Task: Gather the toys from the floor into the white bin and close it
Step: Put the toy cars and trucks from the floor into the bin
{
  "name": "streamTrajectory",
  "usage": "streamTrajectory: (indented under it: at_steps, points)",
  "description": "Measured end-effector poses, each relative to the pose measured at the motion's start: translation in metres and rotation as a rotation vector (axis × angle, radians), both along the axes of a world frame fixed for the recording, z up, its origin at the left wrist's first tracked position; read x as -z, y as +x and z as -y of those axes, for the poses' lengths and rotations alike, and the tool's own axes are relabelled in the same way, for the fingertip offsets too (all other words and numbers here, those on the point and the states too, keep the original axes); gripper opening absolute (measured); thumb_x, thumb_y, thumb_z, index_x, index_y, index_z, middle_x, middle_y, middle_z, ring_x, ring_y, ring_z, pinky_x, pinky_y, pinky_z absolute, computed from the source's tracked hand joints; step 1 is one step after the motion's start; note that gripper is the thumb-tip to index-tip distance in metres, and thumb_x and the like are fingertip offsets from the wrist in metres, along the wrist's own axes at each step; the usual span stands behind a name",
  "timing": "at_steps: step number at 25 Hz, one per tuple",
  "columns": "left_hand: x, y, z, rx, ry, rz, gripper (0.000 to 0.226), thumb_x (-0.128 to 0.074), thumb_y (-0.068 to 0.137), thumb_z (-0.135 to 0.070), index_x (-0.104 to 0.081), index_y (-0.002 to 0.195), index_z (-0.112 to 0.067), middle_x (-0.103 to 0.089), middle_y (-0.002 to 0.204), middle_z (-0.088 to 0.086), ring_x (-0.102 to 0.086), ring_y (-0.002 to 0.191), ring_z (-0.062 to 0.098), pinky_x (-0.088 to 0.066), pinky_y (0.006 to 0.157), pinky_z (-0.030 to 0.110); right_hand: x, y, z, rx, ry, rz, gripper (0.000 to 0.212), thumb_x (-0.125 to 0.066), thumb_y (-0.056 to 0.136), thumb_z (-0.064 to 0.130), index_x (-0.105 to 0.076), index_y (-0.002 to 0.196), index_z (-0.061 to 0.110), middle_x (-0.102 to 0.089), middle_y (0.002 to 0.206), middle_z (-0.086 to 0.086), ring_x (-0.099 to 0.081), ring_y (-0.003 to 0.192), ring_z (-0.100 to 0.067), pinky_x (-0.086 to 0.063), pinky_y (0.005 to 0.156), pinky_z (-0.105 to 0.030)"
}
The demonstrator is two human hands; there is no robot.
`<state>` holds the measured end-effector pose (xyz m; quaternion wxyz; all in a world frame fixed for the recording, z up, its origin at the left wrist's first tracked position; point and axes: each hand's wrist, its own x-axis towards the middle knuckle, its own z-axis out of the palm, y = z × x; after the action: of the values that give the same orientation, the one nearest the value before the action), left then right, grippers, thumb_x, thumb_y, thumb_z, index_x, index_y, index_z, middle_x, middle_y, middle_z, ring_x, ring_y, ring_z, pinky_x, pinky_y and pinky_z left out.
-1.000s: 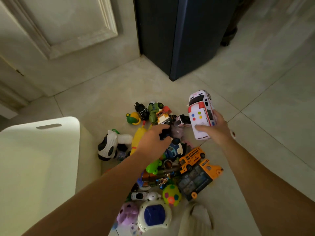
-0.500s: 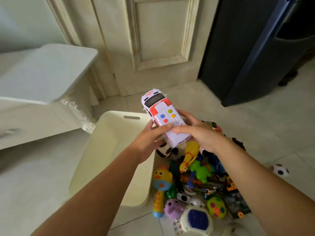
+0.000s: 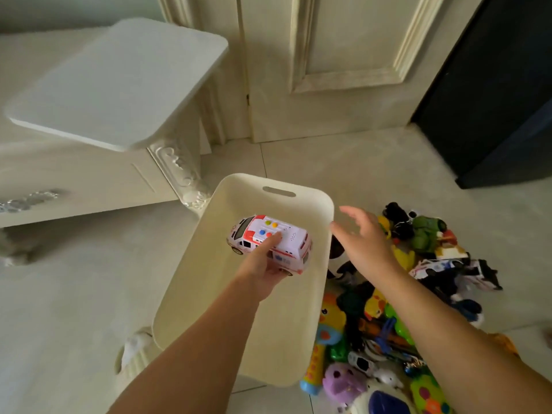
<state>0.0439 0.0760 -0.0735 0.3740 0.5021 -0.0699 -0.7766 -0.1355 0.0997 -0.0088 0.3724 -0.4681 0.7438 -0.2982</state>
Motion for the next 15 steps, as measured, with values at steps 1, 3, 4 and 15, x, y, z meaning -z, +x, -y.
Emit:
streamTrajectory:
  at_steps: [1,3,4,15]
  points:
    - [0.011,-0.006,0.010,-0.019,0.016,-0.001,0.035,-0.064,0.090,-0.018,-0.055,0.123,-0.013,-0.068,0.109,0.013,-0.064,0.099,0.030,-0.051,0.087,0.048,0.009,-0.002,0.001,-0.007,0.049,-0.010,0.058,-0.061,0.088,0.043,-0.040,0.141,0.032,-0.037,0.146,0.004,-0.038,0.135,-0.017,-0.037,0.102,-0.033]
    - [0.036,-0.023,0.027,-0.039,0.041,-0.009,0.046,-0.065,0.089,-0.017,-0.051,0.133,-0.013,-0.064,0.123,0.017,-0.062,0.110,0.034,-0.050,0.092,0.053,0.027,-0.004,-0.001,-0.056,0.182,0.023,0.077,-0.065,0.085,0.046,-0.025,0.150,0.033,-0.026,0.153,0.004,-0.036,0.138,-0.017,-0.035,0.109,-0.035]
    - [0.049,-0.029,0.035,-0.048,0.058,-0.011,0.049,-0.066,0.089,-0.017,-0.050,0.135,-0.014,-0.063,0.127,0.017,-0.060,0.114,0.035,-0.048,0.096,0.055,0.034,-0.002,-0.003,-0.082,0.228,0.051,0.081,-0.065,0.084,0.044,-0.020,0.151,0.035,-0.026,0.155,0.005,-0.038,0.137,-0.017,-0.036,0.110,-0.037]
    - [0.093,-0.045,0.066,-0.134,0.211,0.191,0.040,-0.068,0.087,-0.009,-0.054,0.124,-0.008,-0.064,0.121,0.011,-0.061,0.109,0.027,-0.052,0.094,0.041,0.054,0.004,0.007,-0.081,0.256,0.245,0.065,-0.057,0.088,0.036,-0.026,0.145,0.047,-0.052,0.132,0.017,-0.052,0.119,-0.012,-0.046,0.099,-0.035]
